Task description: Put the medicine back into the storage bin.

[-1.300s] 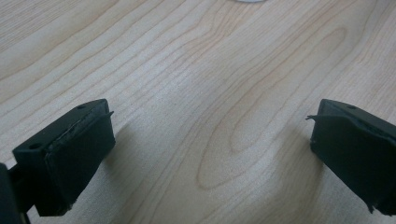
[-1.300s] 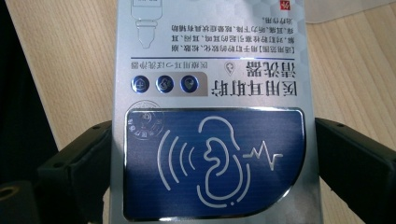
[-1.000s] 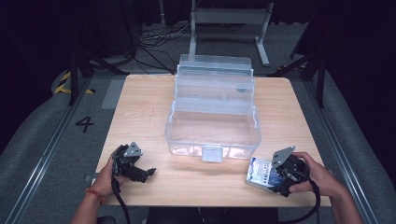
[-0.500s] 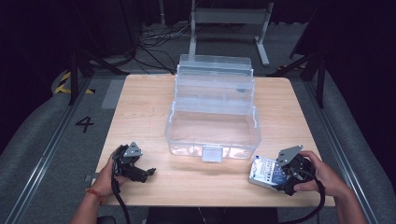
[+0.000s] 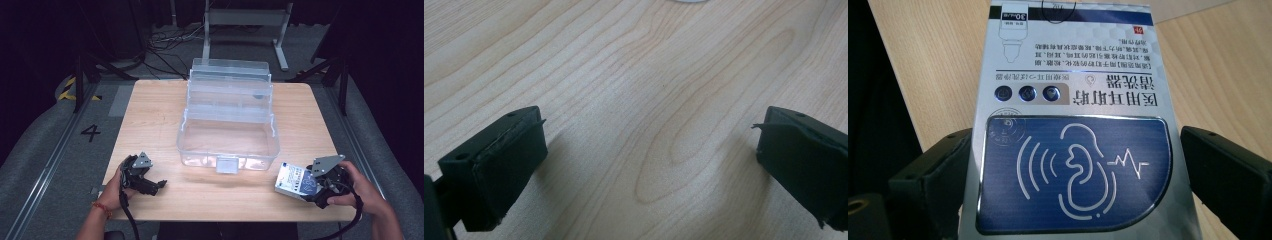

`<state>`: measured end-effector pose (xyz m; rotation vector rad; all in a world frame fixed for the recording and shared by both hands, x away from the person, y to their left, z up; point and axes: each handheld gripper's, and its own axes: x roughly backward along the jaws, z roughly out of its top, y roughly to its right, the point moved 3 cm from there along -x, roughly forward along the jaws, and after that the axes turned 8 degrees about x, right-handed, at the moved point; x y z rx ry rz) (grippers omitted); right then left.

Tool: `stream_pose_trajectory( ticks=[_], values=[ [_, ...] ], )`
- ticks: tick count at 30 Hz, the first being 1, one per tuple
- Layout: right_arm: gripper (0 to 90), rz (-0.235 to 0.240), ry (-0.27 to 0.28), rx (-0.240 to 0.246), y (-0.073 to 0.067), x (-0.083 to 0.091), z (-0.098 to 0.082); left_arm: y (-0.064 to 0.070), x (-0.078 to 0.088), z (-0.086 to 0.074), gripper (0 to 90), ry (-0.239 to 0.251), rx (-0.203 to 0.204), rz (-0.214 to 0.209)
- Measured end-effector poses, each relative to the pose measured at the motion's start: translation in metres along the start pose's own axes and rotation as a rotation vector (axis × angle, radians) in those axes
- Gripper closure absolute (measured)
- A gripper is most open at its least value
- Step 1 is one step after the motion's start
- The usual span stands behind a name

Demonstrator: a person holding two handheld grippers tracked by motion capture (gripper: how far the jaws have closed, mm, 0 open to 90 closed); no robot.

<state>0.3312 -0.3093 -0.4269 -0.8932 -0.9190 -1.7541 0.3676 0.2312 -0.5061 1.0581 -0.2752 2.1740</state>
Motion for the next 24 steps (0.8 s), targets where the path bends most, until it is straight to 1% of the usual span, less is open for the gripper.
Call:
stream_pose_trajectory(
  ticks=[4,5,6,9,11,14,21,22,23,24],
  values=[
    [5.1,-0.012,0.015,0.005,-0.001,0.006,0.002,0.0,0.0,0.0,0.1,0.0,0.0,0.0],
    [5.1,-0.014,0.015,0.013,-0.002,0.008,0.003,0.0,0.0,0.0,0.1,0.0,0.001,-0.001],
    [5.2,-0.024,0.017,0.032,-0.003,0.01,0.005,0.0,0.0,0.0,0.1,0.0,0.001,0.0],
    [5.2,-0.037,0.028,0.06,-0.006,0.018,0.011,0.0,0.0,0.0,0.1,0.001,0.003,0.002],
    [5.2,-0.044,0.041,0.059,-0.006,0.021,0.014,0.0,0.0,0.0,0.1,0.001,0.003,0.002],
    [5.3,-0.045,0.053,0.069,-0.007,0.024,0.017,0.0,0.0,0.0,0.1,0.001,0.003,0.002],
    [5.3,-0.025,0.045,0.104,-0.011,0.023,0.022,0.0,0.0,0.0,0.1,0.001,0.003,0.002],
    [5.3,-0.025,0.049,0.112,-0.011,0.024,0.024,0.0,0.0,0.0,0.1,0.001,0.003,0.002],
    [5.3,-0.026,0.052,0.109,-0.012,0.025,0.025,0.0,0.0,0.0,0.1,0.001,0.003,0.003],
    [5.3,-0.029,0.059,0.121,-0.012,0.027,0.027,0.0,0.0,0.0,0.1,0.001,0.003,0.002]
  ],
)
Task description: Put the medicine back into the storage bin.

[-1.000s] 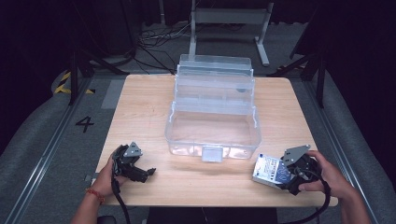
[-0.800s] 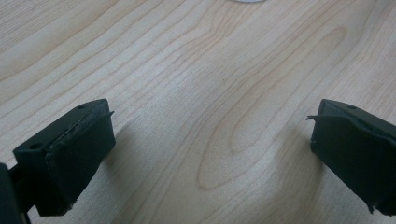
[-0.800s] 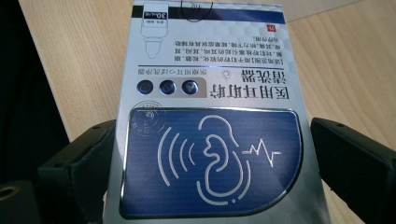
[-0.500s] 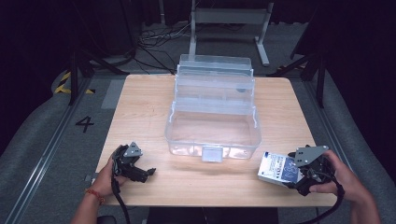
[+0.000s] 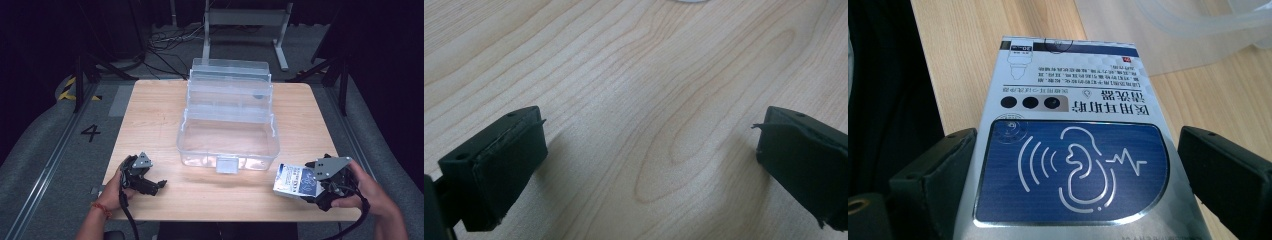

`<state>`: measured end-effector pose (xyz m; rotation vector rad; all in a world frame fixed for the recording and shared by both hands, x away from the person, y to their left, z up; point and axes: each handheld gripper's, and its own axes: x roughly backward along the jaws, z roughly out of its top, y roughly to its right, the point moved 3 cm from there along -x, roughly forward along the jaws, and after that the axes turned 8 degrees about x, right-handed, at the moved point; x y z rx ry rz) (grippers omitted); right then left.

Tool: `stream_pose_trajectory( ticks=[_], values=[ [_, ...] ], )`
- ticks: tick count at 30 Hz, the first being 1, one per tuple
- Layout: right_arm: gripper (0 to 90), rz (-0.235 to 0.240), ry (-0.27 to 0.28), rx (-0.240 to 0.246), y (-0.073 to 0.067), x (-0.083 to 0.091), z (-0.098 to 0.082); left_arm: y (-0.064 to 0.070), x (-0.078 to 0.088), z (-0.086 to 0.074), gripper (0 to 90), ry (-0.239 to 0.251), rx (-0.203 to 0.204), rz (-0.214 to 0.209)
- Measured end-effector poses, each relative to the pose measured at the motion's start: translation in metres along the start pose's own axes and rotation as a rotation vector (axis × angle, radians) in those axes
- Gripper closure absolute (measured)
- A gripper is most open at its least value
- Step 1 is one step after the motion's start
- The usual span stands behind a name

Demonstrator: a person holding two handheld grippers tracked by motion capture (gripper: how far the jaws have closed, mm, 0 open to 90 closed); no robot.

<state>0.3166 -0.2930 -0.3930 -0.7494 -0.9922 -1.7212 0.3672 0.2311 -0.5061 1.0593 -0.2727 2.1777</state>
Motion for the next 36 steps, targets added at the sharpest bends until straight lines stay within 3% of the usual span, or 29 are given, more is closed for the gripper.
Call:
stream_pose_trajectory(
  ticks=[9,22,32,36],
  values=[
    [5.3,-0.01,0.017,0.005,-0.001,0.012,0.005,0.0,0.0,0.0,0.2,0.0,-0.001,0.0],
    [5.4,-0.023,0.048,0.054,0.004,0.039,0.022,0.0,0.0,0.0,0.1,0.0,-0.001,0.0],
    [5.4,-0.05,0.097,0.095,0.012,0.056,0.043,0.0,0.0,0.0,0.1,-0.001,-0.003,-0.001],
    [5.4,-0.063,0.117,0.108,0.022,0.059,0.055,0.0,0.0,0.001,0.1,-0.001,-0.007,-0.003]
  ],
)
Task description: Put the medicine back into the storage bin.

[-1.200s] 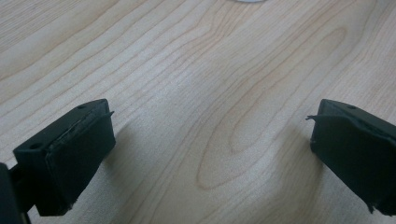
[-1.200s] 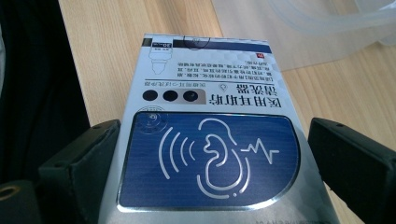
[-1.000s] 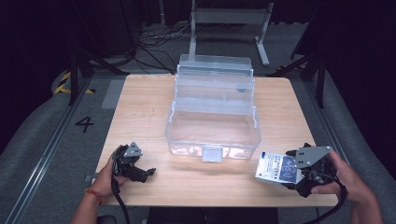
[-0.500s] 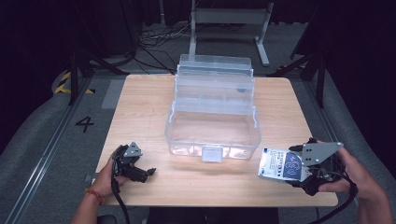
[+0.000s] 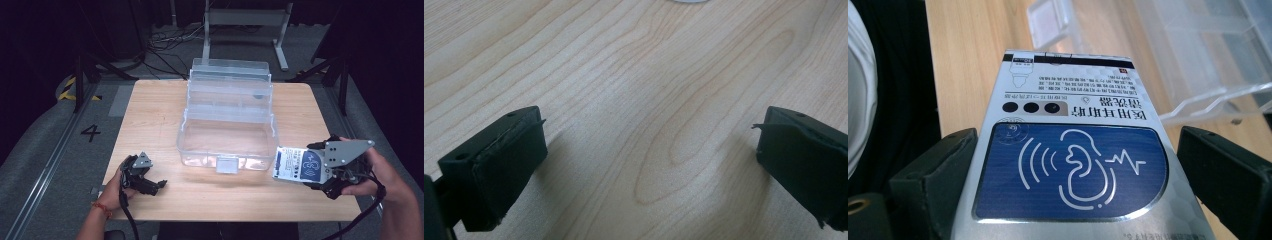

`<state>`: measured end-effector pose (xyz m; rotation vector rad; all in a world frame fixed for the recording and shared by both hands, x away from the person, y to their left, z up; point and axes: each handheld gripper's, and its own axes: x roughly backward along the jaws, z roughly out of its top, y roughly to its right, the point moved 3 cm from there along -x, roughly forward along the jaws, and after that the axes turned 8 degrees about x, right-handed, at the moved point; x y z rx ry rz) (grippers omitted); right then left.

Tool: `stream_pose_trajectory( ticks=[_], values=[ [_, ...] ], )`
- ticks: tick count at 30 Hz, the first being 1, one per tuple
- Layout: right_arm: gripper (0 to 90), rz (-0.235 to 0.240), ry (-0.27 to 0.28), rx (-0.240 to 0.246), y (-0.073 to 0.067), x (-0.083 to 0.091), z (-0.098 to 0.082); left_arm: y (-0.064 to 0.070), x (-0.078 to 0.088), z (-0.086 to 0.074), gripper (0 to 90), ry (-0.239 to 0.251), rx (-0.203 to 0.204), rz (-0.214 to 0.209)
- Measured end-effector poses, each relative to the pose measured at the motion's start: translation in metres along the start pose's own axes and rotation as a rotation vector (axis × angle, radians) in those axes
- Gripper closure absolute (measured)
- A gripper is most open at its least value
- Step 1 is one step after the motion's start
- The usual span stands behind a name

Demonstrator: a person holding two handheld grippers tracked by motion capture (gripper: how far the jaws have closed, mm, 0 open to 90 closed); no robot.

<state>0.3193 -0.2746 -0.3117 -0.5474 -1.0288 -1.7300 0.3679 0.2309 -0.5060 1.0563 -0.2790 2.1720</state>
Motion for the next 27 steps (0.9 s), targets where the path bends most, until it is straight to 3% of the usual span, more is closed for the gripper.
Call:
stream_pose_trajectory(
  ticks=[8,14,27],
  values=[
    [5.4,-0.004,0.03,0.022,0.028,-0.008,0.021,0.0,-0.001,0.0,0.1,0.002,0.003,-0.005],
    [5.4,0.016,0.025,0.026,0.055,-0.028,0.037,0.0,-0.001,0.0,0.1,0.003,0.003,-0.004],
    [5.4,0.071,0.013,0.015,0.085,-0.061,0.048,0.0,-0.001,0.0,0.1,0.005,0.001,-0.006]
  ],
)
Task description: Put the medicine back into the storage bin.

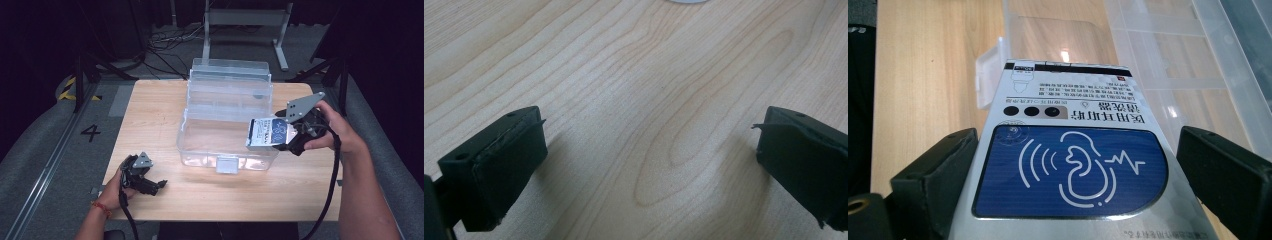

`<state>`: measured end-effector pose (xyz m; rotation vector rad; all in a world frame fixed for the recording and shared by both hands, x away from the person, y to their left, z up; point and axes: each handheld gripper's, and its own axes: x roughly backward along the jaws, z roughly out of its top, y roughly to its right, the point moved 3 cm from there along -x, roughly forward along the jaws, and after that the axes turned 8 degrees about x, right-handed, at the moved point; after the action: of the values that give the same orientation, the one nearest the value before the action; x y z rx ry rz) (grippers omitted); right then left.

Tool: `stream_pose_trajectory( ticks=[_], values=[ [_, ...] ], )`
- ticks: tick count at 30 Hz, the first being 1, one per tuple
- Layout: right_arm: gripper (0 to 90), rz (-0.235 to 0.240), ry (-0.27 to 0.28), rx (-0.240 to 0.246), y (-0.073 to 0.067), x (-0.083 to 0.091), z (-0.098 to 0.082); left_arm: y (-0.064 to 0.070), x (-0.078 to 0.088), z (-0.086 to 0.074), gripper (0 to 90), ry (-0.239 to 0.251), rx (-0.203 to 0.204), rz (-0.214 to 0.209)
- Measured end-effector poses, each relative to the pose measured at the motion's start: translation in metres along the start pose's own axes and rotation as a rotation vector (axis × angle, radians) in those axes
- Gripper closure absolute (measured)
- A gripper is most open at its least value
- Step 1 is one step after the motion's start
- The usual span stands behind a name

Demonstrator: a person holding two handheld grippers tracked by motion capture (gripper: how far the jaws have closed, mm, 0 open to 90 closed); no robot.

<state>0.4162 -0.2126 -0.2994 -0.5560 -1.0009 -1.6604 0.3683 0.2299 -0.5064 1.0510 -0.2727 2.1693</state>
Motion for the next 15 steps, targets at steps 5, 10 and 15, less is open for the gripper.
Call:
stream_pose_trajectory(
  ticks=[5,10,15],
  values=[
    [5.4,0.022,-0.02,0.009,0.005,-0.018,0.005,0.0,0.0,0.0,0.1,0.0,0.0,0.0],
    [5.4,0.049,-0.04,0.004,0.011,-0.041,0.012,0.0,0.0,0.0,0.1,0.0,-0.001,-0.002],
    [5.4,0.082,-0.053,0.019,0.012,-0.06,0.015,0.0,0.0,0.0,0.1,0.0,0.0,0.0]
  ],
)
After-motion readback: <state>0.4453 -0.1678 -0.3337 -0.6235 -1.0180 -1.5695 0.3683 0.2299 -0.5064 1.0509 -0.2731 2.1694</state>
